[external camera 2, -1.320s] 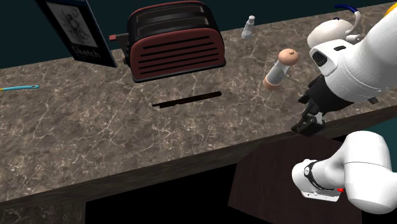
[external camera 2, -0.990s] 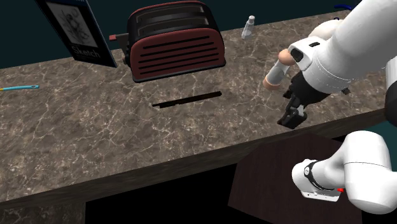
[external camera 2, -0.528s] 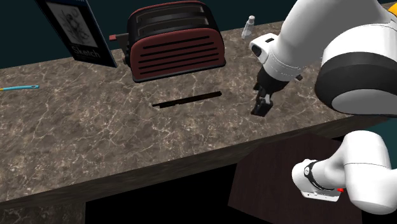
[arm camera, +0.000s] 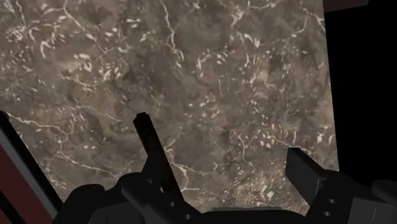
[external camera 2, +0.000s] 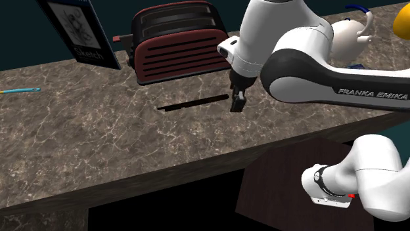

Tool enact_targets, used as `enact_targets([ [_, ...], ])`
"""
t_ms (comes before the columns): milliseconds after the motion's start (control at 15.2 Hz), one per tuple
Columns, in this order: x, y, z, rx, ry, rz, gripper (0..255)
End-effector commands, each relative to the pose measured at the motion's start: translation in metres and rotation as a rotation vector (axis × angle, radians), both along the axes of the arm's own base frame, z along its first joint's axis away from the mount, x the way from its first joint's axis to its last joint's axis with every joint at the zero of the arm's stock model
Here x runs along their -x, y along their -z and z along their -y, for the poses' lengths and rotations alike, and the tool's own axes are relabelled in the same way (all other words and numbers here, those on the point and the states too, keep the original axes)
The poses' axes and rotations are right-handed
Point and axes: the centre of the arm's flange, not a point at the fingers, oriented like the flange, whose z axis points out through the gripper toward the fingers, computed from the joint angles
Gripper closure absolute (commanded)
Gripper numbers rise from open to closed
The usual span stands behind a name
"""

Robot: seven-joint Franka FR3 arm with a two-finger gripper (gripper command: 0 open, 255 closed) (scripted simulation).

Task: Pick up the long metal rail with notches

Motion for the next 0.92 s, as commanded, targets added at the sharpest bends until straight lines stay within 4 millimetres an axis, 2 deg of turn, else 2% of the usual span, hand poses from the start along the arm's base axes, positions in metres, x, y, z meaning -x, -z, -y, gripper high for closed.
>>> enact_targets([
  [0,-0.028,0.009,0.002,-0.007,-0.044,0.007,0],
  [396,-0.102,0.036,0.001,-0.029,-0.17,0.023,0],
  [792,-0.175,0.062,-0.01,-0.052,-0.295,0.039,0],
  [858,-0.175,0.062,-0.01,-0.052,-0.295,0.039,0],
])
